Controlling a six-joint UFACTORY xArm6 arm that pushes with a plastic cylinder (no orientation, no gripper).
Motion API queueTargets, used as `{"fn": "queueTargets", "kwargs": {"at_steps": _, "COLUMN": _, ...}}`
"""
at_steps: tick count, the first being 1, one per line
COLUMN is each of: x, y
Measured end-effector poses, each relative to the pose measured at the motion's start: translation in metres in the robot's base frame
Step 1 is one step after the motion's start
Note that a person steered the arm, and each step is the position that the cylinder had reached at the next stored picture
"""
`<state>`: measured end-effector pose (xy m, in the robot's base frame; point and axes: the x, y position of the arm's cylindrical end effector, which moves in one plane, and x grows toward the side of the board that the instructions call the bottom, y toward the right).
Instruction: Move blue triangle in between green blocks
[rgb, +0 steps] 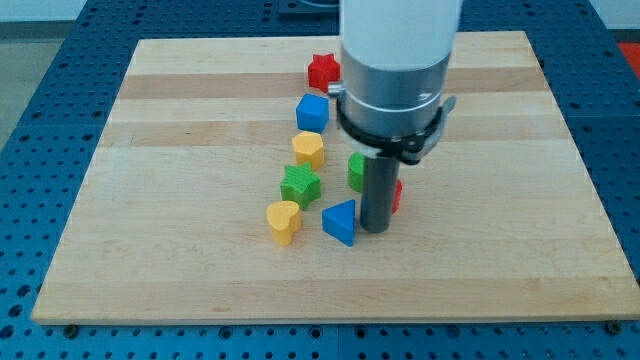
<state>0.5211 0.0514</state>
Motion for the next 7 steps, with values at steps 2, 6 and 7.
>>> {"fn": "queueTargets", "kwargs": {"at_steps": 2, "x": -0.028, "y": 0.027}}
{"fn": "queueTargets", "kwargs": {"at_steps": 6, "x": 0.06, "y": -0.064}}
{"fn": "queueTargets", "kwargs": {"at_steps": 7, "x": 0.02, "y": -0.035}}
